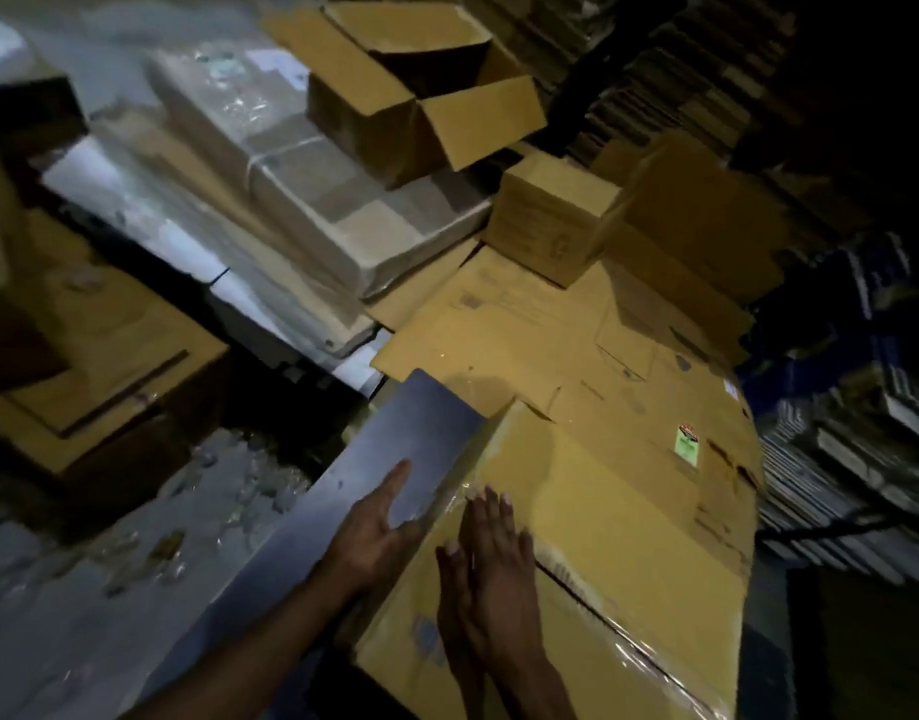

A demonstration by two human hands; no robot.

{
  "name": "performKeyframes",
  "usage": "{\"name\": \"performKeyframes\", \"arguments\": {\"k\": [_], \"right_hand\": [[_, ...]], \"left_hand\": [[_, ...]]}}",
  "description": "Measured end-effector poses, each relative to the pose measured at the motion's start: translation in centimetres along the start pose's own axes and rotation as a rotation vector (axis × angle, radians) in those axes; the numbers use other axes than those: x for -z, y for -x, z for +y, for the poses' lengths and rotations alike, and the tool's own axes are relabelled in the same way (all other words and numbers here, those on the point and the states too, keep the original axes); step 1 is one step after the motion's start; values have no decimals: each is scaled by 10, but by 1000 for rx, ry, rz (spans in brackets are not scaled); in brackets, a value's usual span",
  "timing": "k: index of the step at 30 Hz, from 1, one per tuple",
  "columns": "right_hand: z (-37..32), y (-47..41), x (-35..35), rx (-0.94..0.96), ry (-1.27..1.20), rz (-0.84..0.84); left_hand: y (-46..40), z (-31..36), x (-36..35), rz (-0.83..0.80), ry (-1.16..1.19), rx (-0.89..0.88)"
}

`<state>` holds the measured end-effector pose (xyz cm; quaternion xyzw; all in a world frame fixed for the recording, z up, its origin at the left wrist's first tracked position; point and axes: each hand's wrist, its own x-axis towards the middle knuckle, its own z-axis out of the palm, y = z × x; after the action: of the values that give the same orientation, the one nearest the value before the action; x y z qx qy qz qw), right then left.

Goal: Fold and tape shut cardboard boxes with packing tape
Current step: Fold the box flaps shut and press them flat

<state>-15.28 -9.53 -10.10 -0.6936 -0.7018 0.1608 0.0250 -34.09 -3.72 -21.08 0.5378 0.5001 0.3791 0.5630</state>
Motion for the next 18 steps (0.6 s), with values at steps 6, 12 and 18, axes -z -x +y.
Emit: {"name": "performKeyframes", "arguments": {"k": [6,12,18], "right_hand": [[-11,2,-23,-45,119,48],[-11,4,-26,-5,132,97],[-12,0,-23,66,103,0]], "left_hand": [[-3,15,-19,-330,118,100],[8,-8,-19,-410,-140,188],[6,13,-27,-340,-68,50]]}}
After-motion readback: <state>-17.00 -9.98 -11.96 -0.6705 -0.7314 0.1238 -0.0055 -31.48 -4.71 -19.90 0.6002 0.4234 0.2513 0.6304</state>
